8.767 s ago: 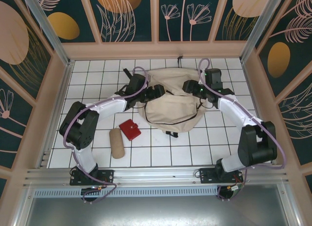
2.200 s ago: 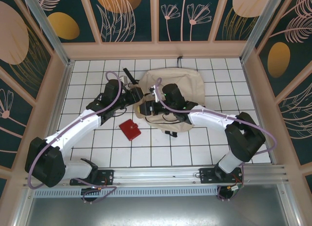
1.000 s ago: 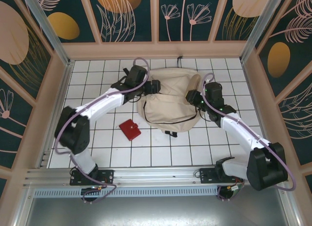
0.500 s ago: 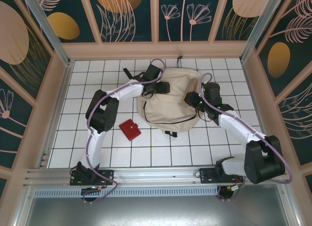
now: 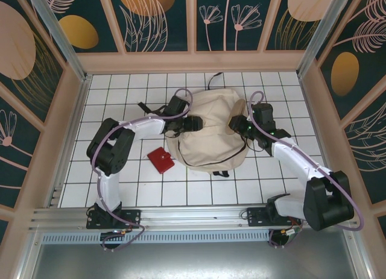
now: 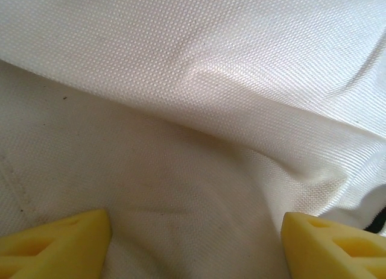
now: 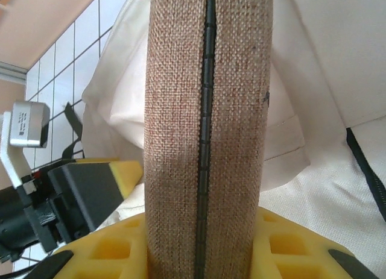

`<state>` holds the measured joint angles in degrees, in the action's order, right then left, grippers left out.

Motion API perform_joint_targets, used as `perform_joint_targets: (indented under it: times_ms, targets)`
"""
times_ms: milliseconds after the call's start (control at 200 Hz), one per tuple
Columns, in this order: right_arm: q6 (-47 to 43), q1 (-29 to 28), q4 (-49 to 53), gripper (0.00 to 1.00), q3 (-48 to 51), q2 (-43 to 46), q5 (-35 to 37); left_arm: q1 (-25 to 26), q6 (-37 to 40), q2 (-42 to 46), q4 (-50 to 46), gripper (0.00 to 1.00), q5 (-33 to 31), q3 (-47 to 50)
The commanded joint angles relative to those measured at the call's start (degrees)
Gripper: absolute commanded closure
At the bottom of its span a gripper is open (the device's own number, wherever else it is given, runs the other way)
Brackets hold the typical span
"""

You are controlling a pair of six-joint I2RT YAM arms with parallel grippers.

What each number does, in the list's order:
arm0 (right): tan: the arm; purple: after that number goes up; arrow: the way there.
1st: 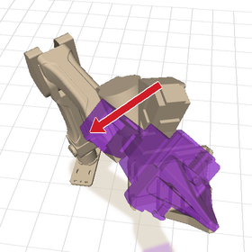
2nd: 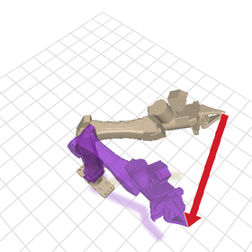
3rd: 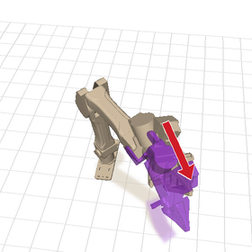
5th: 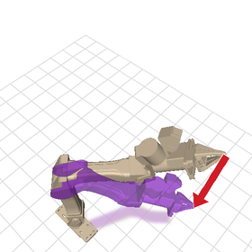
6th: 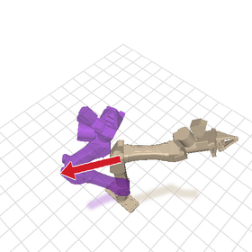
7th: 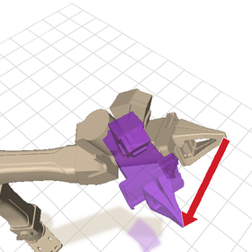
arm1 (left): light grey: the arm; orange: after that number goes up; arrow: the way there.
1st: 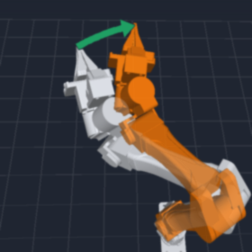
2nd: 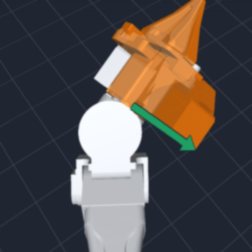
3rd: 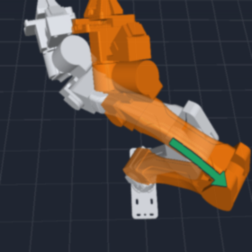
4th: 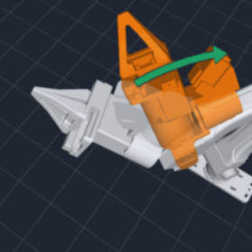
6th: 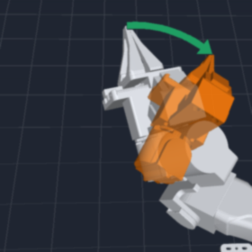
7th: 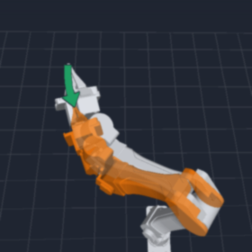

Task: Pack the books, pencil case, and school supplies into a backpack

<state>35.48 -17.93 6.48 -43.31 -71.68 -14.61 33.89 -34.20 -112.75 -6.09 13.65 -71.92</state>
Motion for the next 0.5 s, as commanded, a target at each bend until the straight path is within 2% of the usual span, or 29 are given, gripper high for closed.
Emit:
perform_joint_targets:
  times_ms: [0, 130, 210, 290, 495]
  targets:
    - [-0.5, 0.27, -0.25, 0.79, 0.94, 1.88, -1.0, 0.84, -4.94, 2.03, -3.09, 0.24, 2.16, 2.26]
    - [0.83, 0.31, -0.48, 0.79, 1.12, 3.06, -0.33, 0.87, -6.47, 4.95, -6.64, 0.24, -4.69, -2.77]
    - [1.17, 0.23, -1.2, 0.79, 1.77, 3.65, -0.41, 1.28, -12.71, 6.61, -8.37, 0.24, -11.04, -3.78]
    - [1.67, 0.26, -1.2, 0.79, 2.37, 4.11, 0.63, 2.22, -15.58, 7.72, -6.28, 0.24, -11.73, -2.72]
    - [0.12, 0.41, -1.92, 0.79, 1.9, 3.92, 0.99, 4.59, -16.61, 3.14, -11.4, 0.24, -14.28, -9.74]
